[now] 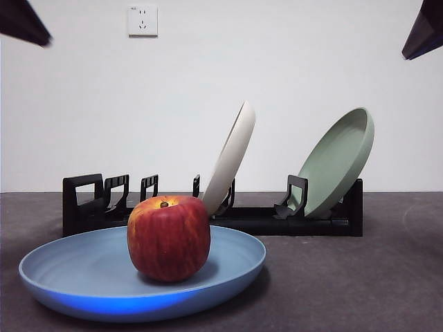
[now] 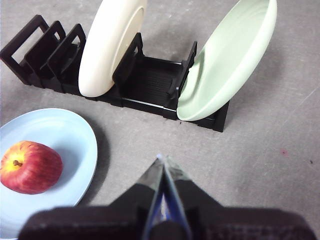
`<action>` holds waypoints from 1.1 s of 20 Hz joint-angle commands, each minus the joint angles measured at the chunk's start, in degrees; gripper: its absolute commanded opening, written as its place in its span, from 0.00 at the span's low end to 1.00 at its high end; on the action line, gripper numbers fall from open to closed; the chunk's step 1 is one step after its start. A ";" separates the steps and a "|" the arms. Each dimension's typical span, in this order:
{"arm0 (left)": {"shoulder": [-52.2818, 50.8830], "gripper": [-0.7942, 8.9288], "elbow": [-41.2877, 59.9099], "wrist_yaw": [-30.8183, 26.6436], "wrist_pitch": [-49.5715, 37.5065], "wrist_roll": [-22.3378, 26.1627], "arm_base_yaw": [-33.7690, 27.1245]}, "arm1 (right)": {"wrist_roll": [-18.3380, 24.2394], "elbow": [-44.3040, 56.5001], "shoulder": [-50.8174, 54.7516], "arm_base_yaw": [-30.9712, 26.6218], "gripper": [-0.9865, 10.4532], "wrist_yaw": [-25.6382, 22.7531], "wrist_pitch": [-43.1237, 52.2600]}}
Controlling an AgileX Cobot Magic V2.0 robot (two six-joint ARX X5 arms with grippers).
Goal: Take the blue plate from the plate rack,put the plate on the table,take the apple from the table,put the apple in the plate
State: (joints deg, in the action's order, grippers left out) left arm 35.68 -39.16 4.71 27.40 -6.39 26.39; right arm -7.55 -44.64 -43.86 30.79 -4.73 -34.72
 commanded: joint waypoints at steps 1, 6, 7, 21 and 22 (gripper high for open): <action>-5.79 0.08 1.46 -0.07 -2.27 4.72 -5.62 | -0.52 0.22 0.04 -0.02 0.08 -0.13 0.17; -20.63 0.08 10.86 -0.07 -10.51 5.68 -21.79 | -0.52 0.22 0.04 -0.02 0.08 -0.13 0.15; -23.26 0.08 13.73 -0.07 -11.47 6.49 -24.52 | -0.52 0.22 0.04 -0.02 0.08 -0.13 0.15; -35.56 0.08 38.99 -0.13 -20.02 6.23 -30.99 | -0.52 0.22 0.04 -0.02 0.08 -0.13 0.09; -35.56 0.08 38.99 -0.11 -18.56 6.25 -30.99 | -0.52 0.22 0.04 -0.02 0.08 -0.13 0.04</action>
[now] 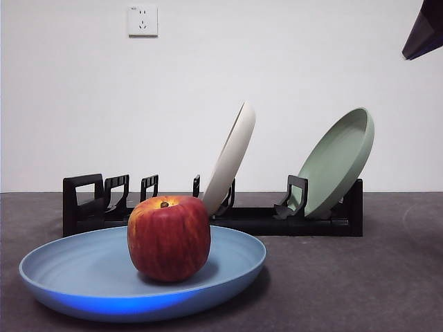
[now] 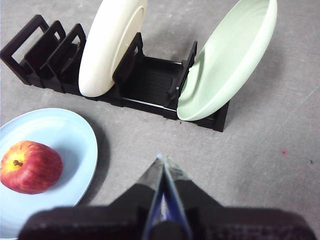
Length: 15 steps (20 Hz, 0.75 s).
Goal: Take the blue plate from the plate rack,put the plate on the table,take the apple from the table,put the apple in the plate
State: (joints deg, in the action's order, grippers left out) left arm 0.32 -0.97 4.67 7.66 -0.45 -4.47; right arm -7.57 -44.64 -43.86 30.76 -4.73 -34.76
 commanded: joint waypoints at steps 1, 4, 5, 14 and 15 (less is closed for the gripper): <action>-0.20 0.08 0.81 -0.07 2.80 0.28 -0.13 | -0.50 0.22 0.04 0.00 0.08 -0.13 -0.04; -0.20 0.08 0.81 0.39 2.43 -3.02 -0.13 | -0.50 0.22 0.04 0.00 0.08 -0.13 -0.09; -0.20 0.08 0.81 0.20 2.43 -2.93 -0.13 | -0.50 0.22 0.04 0.00 0.08 -0.13 -0.07; -0.20 0.08 0.81 -0.04 2.43 -2.93 -0.13 | -0.50 0.22 0.04 0.00 0.08 -0.13 -0.07; -0.20 0.08 0.81 -0.04 2.43 -2.93 -0.13 | -0.50 0.22 0.04 0.00 0.08 -0.13 -0.07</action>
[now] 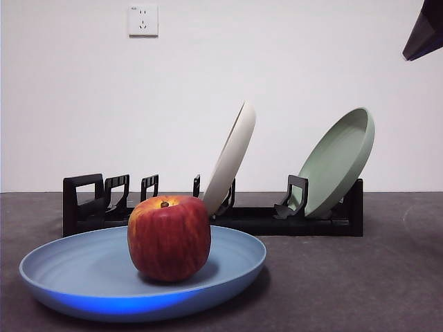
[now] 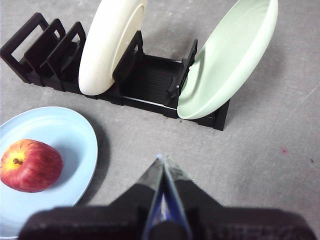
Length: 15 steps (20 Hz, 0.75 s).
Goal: Take the blue plate from the plate rack,put the plate on the table,take the apple from the table,put the apple in the plate
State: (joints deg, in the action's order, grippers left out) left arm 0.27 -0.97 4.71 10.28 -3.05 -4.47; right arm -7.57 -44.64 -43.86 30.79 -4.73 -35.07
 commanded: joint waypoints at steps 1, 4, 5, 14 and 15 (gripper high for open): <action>-0.15 0.08 0.81 -0.09 -0.20 -0.33 -0.13 | -0.35 0.22 0.04 -0.02 0.08 -0.17 0.20; -0.15 0.08 0.81 -0.09 -0.20 -0.33 -0.13 | 0.15 0.22 0.33 -0.02 0.08 -0.17 -0.13; -0.15 0.08 0.81 -0.09 -0.20 -0.33 -0.13 | 1.42 0.22 0.39 -0.02 0.08 -0.57 -0.09; -0.15 0.08 0.81 -0.07 -0.20 -0.33 -0.13 | 10.03 8.37 14.75 -20.35 0.08 2.47 21.94; -0.15 0.08 0.81 -0.07 -0.20 -0.33 -0.13 | 10.03 11.67 17.31 -22.38 0.08 3.43 25.20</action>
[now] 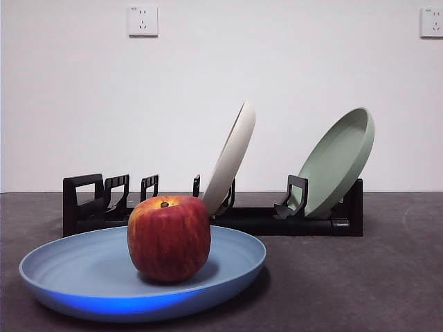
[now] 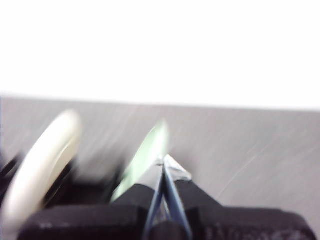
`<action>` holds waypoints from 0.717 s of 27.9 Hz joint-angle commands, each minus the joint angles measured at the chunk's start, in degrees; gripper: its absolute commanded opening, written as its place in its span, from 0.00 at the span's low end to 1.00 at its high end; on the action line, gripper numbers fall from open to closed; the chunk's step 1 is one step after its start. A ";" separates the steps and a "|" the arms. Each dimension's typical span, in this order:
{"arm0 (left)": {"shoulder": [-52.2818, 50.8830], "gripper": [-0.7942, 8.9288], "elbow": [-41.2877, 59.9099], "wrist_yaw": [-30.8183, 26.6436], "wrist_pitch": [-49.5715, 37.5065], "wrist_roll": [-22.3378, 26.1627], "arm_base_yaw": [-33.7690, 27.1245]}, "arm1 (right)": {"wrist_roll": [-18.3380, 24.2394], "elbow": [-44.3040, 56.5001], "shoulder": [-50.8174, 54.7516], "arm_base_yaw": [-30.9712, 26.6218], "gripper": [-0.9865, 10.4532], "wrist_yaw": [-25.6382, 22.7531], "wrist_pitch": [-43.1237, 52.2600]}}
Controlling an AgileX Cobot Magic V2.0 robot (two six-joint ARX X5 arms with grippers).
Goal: Take the blue plate from the plate rack,put the plate on the table,take the apple from the table,put the apple in the plate
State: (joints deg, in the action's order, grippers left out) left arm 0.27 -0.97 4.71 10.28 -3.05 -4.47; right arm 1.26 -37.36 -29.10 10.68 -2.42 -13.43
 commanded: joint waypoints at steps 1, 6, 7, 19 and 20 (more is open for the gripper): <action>-0.15 0.08 0.81 -0.07 -0.20 -0.33 -0.13 | 1.01 8.04 5.20 -3.65 0.08 1.57 6.25; -0.15 0.08 0.81 -0.07 -0.20 -0.33 -0.13 | 0.46 23.21 14.88 -4.57 0.08 2.56 10.95; -0.15 0.08 0.81 -0.07 -0.20 -0.33 -0.13 | -0.42 25.79 16.61 -4.57 0.08 2.54 11.08; -0.15 0.08 0.81 -0.07 -0.22 -0.33 -0.13 | -6.75 37.07 28.96 -4.55 0.08 4.13 2.95; -0.15 0.08 0.81 -0.09 -0.22 -0.33 -0.13 | -6.71 37.07 28.81 -4.55 0.08 4.20 2.95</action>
State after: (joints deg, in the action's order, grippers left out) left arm 0.27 -0.97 4.69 10.28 -3.05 -4.47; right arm -4.78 -0.75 -0.30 6.26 1.54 -9.58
